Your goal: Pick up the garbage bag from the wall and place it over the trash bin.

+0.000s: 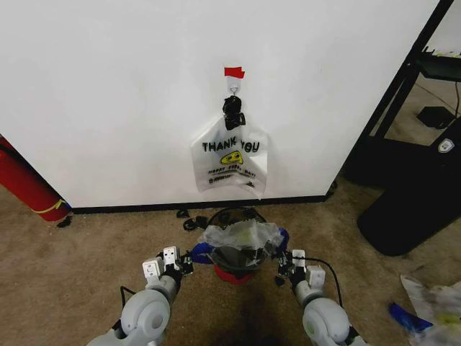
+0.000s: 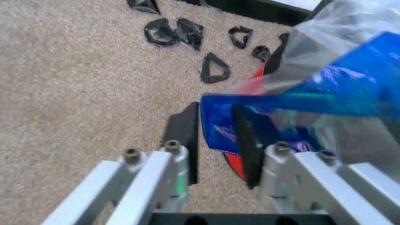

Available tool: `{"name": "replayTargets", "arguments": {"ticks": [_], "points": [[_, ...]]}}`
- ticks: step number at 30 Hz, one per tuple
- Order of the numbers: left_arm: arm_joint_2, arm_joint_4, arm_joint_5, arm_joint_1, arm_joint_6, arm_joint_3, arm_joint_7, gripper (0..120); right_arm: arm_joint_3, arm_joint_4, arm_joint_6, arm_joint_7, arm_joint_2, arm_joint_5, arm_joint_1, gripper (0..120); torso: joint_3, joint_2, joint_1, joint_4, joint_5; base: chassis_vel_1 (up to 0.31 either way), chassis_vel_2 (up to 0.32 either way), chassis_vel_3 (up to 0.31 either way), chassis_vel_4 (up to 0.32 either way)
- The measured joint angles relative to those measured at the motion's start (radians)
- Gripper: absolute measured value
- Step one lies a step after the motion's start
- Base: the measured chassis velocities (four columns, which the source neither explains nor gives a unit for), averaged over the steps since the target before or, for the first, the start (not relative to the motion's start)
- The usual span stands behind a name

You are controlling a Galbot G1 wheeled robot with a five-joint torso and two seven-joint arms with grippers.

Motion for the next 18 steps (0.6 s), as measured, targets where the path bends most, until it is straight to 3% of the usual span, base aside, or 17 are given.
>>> {"name": "replayTargets", "arguments": {"ticks": [4,6,10,18], "points": [[0.012,-0.052,0.033,0.052,0.000,-0.026,0.000,45,0.014,0.039,0.036,-0.013,-0.003,-0.041,-0.046,47,0.000,0.000,0.000,-0.0001,0.0000,0.000,0.000,0.000,0.000],[0.013,-0.056,0.034,0.056,0.000,-0.028,0.000,46,0.015,0.042,0.039,-0.013,-0.003,-0.043,-0.048,47,0.000,0.000,0.000,-0.0001,0.0000,0.000,0.000,0.000,0.000],[0.021,-0.168,0.093,0.161,-0.011,-0.061,-0.001,68,0.040,0.096,0.135,-0.016,0.000,-0.146,-0.112,68,0.000,0.000,0.000,-0.0001,0.0001,0.000,0.000,0.000,0.000],[0.029,-0.251,0.123,0.229,-0.016,-0.085,-0.006,93,0.059,0.134,0.184,-0.013,0.007,-0.212,-0.173,93,0.000,0.000,0.000,-0.0001,0.0001,0.000,0.000,0.000,0.000]]}}
